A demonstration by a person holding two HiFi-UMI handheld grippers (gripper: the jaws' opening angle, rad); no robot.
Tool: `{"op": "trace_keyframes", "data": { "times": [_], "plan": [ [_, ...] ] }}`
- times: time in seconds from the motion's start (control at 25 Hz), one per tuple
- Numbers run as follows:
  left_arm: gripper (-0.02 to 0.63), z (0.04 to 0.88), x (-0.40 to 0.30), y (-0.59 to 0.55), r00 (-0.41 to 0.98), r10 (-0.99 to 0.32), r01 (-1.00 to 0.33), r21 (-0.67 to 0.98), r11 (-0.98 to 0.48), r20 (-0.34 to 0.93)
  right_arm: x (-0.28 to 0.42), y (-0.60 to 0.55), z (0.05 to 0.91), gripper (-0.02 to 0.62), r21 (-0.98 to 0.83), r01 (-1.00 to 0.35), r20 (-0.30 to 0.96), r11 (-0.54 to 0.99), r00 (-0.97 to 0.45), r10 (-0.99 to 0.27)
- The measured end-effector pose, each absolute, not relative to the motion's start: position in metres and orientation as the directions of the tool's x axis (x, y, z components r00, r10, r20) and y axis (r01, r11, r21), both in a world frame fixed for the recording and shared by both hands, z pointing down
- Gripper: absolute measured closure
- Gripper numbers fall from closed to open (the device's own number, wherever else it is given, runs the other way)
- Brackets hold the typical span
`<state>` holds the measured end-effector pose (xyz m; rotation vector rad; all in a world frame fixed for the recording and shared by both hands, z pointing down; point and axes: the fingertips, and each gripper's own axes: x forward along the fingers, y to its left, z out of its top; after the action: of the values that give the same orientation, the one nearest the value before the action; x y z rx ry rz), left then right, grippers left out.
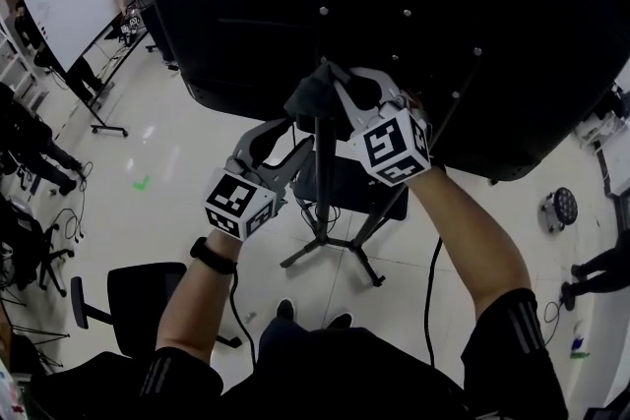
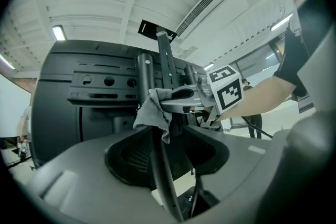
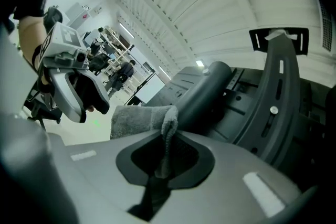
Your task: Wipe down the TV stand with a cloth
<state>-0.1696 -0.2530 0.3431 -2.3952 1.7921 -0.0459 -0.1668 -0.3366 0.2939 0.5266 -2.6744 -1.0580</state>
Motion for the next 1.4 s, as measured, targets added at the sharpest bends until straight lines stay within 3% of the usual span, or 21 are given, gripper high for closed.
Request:
{"op": "trace_keyframes", "data": {
  "times": [0.6, 1.4],
  "plan": [
    [0.409, 0.409, -0.178, -0.261, 0.431, -0.902, -0.900, -0.065, -0.431, 0.013, -0.173, -0.333, 0.395, 0.575, 0.624, -0.287, 0.186, 0.727, -0.849, -0.495],
    [0.408, 0.596, -0.170, -0.279, 0.523, -0.824, -0.851, 0.091, -0.517, 0.216, -0.162, -0.331, 0.613, 0.575, 0.487, -0.305, 0.398, 0.818, -0.756, -0.519]
  ]
}}
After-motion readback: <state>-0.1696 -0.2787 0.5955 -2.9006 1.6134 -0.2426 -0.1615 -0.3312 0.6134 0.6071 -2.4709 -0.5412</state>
